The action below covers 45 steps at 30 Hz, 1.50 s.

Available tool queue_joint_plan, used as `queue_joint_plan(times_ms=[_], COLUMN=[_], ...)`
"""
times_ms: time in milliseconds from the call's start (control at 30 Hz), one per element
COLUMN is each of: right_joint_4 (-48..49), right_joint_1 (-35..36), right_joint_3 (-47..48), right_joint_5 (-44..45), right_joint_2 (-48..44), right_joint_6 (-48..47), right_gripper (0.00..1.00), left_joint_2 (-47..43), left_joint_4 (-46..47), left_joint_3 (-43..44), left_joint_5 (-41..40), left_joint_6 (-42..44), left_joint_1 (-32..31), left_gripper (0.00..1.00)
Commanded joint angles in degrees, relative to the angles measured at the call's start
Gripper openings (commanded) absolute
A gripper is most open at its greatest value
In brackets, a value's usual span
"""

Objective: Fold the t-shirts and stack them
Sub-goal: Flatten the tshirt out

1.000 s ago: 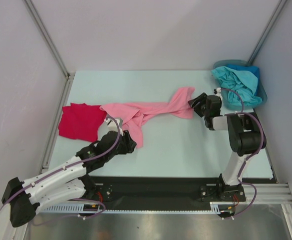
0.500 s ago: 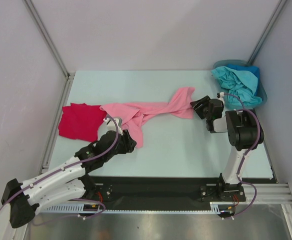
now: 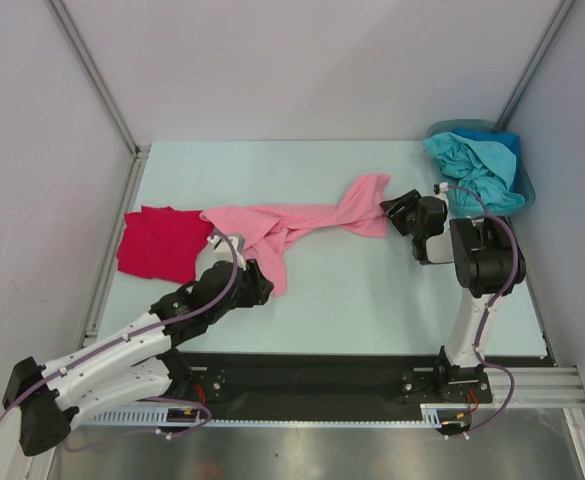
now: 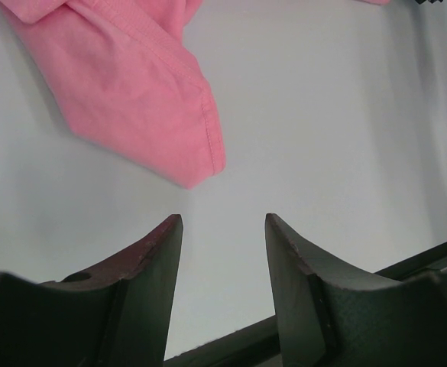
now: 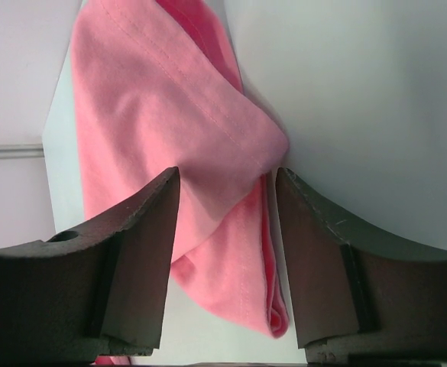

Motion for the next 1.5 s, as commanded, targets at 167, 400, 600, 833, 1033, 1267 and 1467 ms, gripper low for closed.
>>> queue_joint_plan(times_ms=[167,400,600,833,1033,1267,1467], right_joint_4=[1.02,0.67,-1.79,-6.01,-12.51,-18.39,-22.62], right_joint_1=[-0.19,-0.01,0.60,1.83,3.50,3.85,3.77], right_joint_3=[3.92,4.72,2.97,0.94,-1.95,-7.41,-7.50], right_joint_5=[1.60,1.69,3.62,6.08,9.68,13.90,15.05], right_joint_2=[3.48,3.93,-0.55,-8.63,-18.91,-30.95,-37.64], right_joint_6=[-1.15,-0.79,-1.76,-4.13,-6.68,-6.51,-7.04], right_gripper=[0.57,0.36,0.00,0.00,0.00,0.00,0.00], left_joint_2=[0.39,0.39,0.57,-0.04,1.01,3.65,4.17], left_joint_4=[0.53,0.53,0.97,1.50,3.87,5.28,5.37], left_joint_3=[2.41,2.15,2.06,1.27,-0.05,0.21,1.01], left_joint_5=[-0.71,-0.98,-0.54,-0.45,-0.10,-0.10,-0.71], left_joint_6=[0.63,0.45,0.10,-0.08,-0.52,-0.69,-0.69], left_joint_1=[-0.34,-0.34,-0.34,-0.60,-1.13,-2.53,-3.85], left_gripper=[0.53,0.53,0.53,0.53,0.53,0.52,0.52])
